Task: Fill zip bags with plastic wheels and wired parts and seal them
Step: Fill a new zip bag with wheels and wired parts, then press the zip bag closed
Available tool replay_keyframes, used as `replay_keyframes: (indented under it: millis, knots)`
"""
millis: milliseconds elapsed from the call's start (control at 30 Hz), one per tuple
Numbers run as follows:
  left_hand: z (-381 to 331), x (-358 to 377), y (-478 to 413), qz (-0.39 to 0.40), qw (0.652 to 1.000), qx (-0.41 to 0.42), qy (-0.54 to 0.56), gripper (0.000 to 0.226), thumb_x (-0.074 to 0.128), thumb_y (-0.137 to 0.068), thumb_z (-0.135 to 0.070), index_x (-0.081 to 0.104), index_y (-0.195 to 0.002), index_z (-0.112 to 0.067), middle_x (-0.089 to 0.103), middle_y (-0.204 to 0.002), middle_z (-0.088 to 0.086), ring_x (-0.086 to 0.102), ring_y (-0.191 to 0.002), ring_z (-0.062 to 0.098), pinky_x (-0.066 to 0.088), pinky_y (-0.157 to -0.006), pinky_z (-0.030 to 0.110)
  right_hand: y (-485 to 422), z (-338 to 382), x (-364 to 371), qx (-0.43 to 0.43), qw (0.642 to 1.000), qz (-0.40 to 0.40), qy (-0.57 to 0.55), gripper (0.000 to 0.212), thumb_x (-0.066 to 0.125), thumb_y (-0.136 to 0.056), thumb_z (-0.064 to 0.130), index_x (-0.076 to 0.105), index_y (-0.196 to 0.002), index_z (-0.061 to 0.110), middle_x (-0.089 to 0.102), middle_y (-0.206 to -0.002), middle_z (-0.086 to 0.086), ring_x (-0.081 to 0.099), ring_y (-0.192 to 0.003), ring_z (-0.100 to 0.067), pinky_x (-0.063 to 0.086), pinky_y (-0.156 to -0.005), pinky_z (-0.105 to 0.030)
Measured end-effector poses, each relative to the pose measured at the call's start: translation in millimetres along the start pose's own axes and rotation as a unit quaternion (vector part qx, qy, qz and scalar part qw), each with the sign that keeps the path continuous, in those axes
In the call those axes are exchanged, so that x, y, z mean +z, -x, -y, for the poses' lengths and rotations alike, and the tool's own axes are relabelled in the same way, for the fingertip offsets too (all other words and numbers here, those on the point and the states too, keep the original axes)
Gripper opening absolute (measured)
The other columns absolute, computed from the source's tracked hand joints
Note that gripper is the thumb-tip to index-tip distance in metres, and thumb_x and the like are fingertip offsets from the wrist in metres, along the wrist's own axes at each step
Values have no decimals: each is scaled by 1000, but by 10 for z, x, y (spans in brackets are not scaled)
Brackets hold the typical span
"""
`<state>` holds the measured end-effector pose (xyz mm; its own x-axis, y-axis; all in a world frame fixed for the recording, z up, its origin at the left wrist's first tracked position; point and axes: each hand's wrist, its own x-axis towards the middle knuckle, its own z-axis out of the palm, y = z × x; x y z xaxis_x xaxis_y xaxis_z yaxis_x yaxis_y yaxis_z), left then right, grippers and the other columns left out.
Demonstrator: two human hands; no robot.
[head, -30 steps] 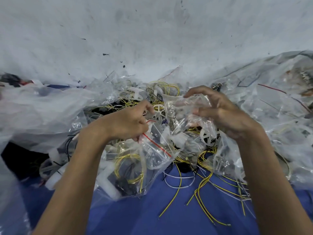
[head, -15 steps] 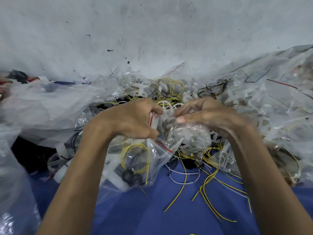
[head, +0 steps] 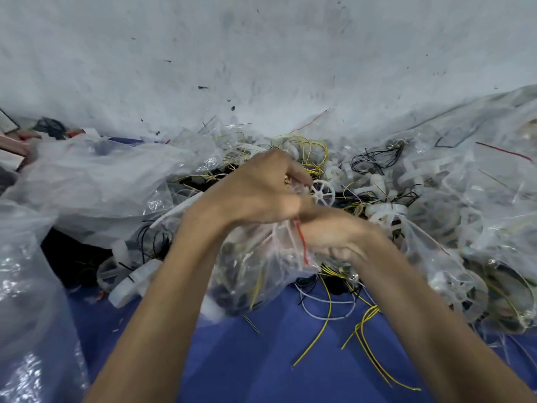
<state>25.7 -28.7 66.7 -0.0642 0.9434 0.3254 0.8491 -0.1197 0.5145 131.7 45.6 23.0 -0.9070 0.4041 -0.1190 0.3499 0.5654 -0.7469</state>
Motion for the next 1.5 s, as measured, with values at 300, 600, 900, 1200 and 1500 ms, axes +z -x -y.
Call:
replay_keyframes:
  millis: [300,600,900,1200,1500]
  knots:
    - [-85,24,-50,-18,1000,1,20,33,62,-76,-15,70,-105,-26,51,-84,-24,51,-93,1,38,-80,13,93,212,-100,49,950,16,308,37,32,-100,7,35,-136,-2,38,-144,-17,36,-131,-30,26,-90,-22]
    - [210,2,-95,-195,971,-136,11,16,57,-75,-14,73,-76,-15,69,-78,5,61,-78,19,50,-73,28,314,354,-484,-72,992,14,107,37,40,-93,46,67,-108,25,64,-119,7,58,-101,5,43,-93,-12]
    - [560,102,-192,-184,920,-157,309,14,51,-86,-42,61,-82,-33,63,-80,-9,62,-57,12,45,-59,25,202,-10,-397,-103,979,-78,155,19,65,-83,27,66,-79,8,61,-83,8,57,-81,-7,41,-80,-29]
    - [777,321,-148,-129,883,-232,387,26,48,-97,-34,61,-78,-21,62,-67,-10,57,-53,2,47,-53,17,181,-374,-535,-123,974,-152,-116,25,64,-75,26,67,-83,3,61,-114,2,59,-103,-9,48,-84,-20]
    - [481,-319,90,-143,922,1,360,28,50,-93,-30,61,-68,-23,54,-65,2,50,-57,13,39,-56,28,400,-214,-697,-227,912,-209,-269,5,66,-71,18,69,-73,21,65,-68,8,64,-66,-6,53,-63,-18]
